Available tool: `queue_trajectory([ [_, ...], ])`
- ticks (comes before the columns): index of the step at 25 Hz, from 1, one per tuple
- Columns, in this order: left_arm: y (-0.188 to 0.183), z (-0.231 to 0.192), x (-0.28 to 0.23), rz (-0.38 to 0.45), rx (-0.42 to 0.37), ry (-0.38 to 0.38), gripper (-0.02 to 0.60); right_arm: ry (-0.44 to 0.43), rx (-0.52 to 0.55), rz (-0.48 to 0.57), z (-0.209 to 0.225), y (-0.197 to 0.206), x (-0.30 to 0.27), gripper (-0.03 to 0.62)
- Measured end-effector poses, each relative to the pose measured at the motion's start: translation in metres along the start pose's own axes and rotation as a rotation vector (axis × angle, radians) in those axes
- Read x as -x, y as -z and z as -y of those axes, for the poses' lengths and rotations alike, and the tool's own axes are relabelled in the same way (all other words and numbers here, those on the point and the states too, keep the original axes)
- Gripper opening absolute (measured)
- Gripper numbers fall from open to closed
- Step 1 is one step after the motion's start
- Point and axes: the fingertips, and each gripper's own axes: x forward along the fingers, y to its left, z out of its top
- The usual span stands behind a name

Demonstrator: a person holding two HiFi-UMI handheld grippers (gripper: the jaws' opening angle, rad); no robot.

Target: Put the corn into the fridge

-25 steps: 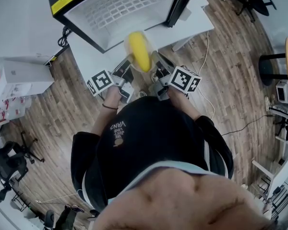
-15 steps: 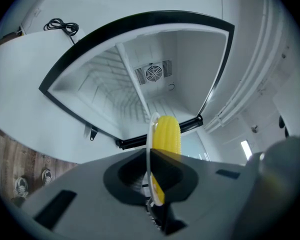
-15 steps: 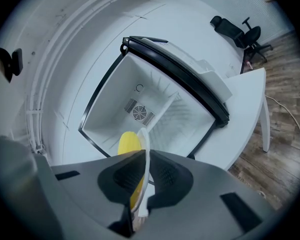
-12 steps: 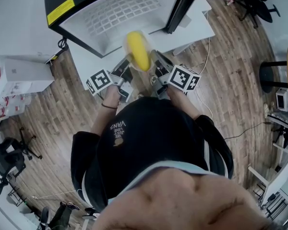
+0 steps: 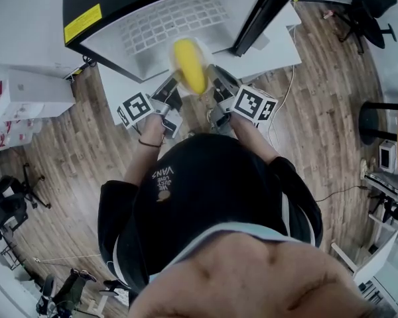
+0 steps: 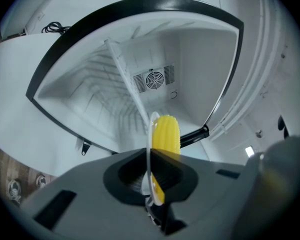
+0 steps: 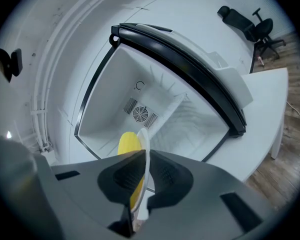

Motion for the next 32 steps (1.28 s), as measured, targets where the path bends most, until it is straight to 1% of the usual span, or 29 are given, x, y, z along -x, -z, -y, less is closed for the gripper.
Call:
queue_trajectory([
  [6, -0.014, 0.002, -0.011, 0.037, 0.004, -0.002, 0.031, -0.032, -0.005, -0.032, -0.001, -0.013, -0.016, 0.026],
  [13, -0.026, 0.001, -0.024, 0.073, 0.004, -0.026, 0.031, -0.063, 0.001, -0.056, 0.004, -0.028, -0.030, 0.026],
  [19, -0.046, -0.007, -0.043, 0.094, 0.025, -0.036, 0.031, -0.070, -0.003, -0.085, 0.016, -0.042, -0.056, 0.026],
  [23, -0.042, -0.002, -0.040, 0.113, 0.027, -0.030, 0.031, -0.084, 0.005, -0.090, 0.012, -0.043, -0.051, 0.026],
  [32, -0.050, -0.005, -0.050, 0.141, 0.052, -0.031, 0.031, -0.092, 0.008, -0.104, 0.017, -0.053, -0.062, 0.026],
])
